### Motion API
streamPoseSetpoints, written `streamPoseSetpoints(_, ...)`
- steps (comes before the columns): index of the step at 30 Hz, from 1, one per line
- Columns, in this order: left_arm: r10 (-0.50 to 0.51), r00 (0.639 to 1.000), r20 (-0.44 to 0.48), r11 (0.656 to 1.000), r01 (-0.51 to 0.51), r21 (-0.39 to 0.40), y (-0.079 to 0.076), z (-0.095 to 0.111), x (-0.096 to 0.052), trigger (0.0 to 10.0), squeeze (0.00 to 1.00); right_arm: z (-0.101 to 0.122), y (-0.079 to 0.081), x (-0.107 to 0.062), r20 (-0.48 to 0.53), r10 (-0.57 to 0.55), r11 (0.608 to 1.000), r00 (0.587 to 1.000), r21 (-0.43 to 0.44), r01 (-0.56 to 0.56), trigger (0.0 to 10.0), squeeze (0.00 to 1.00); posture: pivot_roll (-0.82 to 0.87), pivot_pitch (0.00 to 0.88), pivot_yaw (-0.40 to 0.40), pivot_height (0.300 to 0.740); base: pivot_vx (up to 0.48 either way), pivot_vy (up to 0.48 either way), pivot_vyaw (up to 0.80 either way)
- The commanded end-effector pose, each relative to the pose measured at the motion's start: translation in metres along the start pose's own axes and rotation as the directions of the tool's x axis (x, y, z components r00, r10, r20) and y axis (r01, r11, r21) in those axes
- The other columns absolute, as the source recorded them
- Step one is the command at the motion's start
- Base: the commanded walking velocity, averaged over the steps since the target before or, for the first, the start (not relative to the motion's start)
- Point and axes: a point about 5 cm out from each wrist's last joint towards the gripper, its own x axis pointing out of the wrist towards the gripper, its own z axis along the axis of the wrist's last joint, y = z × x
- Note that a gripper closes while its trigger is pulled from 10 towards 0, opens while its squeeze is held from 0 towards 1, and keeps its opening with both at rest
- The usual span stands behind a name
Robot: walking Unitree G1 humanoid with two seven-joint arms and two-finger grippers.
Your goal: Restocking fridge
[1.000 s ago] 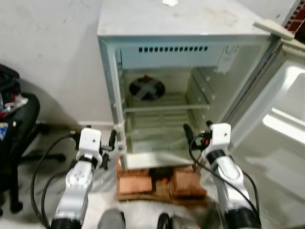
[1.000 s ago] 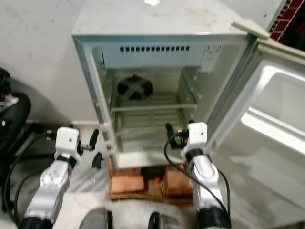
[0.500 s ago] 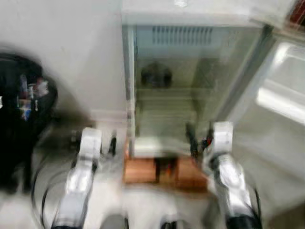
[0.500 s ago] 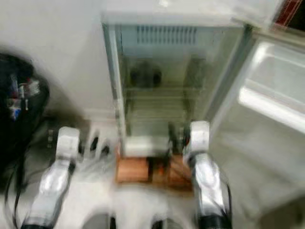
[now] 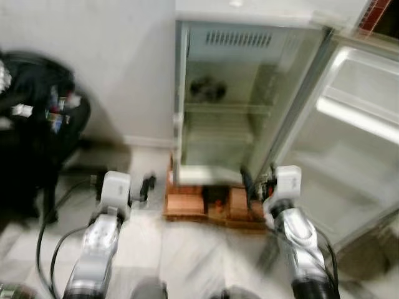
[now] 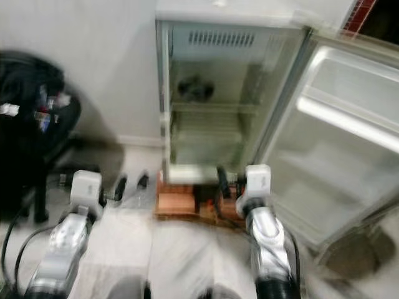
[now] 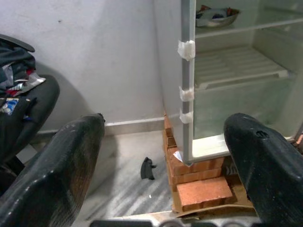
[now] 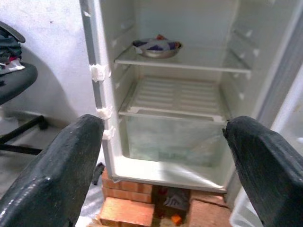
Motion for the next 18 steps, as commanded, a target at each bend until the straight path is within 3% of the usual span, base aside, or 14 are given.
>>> streamPoseSetpoints(1, -0.065, 0.998, 0.002, 0.998, 0.065, 0.004, -0.006, -0.002, -0.001, 10.0, 0.0, 0.0, -0.009, -0.007, -0.015, -0.071, 0.997, 0.997, -0.009, 0.071, 10.0, 0.0, 0.06, 0.0, -0.008, 0.74, 0.0, -0.266, -0.48)
streamPoseSetpoints(18, -0.072, 0.997, -0.009, 0.997, 0.072, 0.022, -0.008, -0.006, -0.003, 10.0, 0.0, 0.011, -0.007, 0.009, -0.001, -0.043, 0.998, 0.999, -0.034, 0.043, 10.0, 0.0, 0.09, 0.0, -0.031, 0.74, 0.0, -0.47, -0.05)
